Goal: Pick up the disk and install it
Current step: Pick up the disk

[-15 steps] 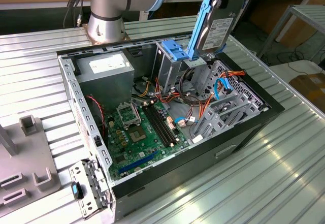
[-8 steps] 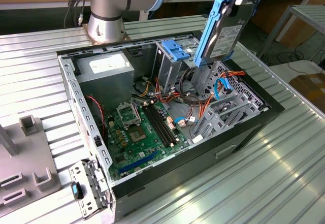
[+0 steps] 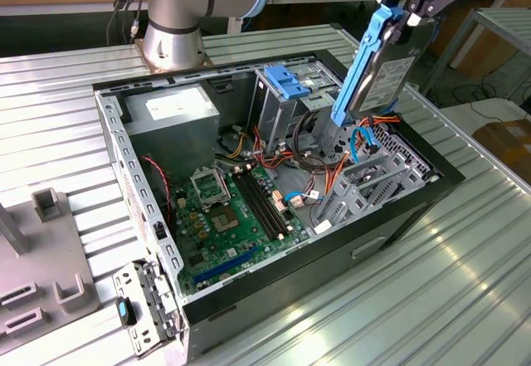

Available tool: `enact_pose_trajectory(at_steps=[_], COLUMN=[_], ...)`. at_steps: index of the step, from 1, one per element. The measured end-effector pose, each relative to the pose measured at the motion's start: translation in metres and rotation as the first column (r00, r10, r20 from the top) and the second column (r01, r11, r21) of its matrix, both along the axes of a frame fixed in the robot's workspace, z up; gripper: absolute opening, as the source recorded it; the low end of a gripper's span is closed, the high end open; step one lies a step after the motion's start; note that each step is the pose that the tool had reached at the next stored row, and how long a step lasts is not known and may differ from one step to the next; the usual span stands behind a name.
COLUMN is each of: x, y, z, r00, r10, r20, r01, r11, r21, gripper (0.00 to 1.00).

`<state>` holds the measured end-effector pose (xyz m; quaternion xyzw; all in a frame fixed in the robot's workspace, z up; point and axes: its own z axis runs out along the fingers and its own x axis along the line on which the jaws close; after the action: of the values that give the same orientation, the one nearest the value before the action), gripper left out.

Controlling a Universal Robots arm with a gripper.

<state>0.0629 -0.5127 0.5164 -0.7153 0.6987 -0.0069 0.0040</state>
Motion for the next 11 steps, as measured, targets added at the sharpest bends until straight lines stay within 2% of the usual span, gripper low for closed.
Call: enact_pose_trajectory(at_steps=[2,3,9,11], x=[0.0000,0.0000,0.0000,0.0000], y=[-0.0044,-0.0106,-0.0272,-0.0346], z=[0.0000,-0.0001,0.0000,0.0000], r00=[1.0000,1.0000,1.0000,1.0000], r10=[0.000,0.000,0.000,0.000], r20=[0.0000,0.0000,-0.0001,0.0000], r01=[0.000,0.000,0.000,0.000], r11=[1.0000,1.0000,1.0000,1.0000], r21=[-0.0005,-0.0013,-0.0041,-0.0051], gripper=[0.36,0.36,0.36,0.36])
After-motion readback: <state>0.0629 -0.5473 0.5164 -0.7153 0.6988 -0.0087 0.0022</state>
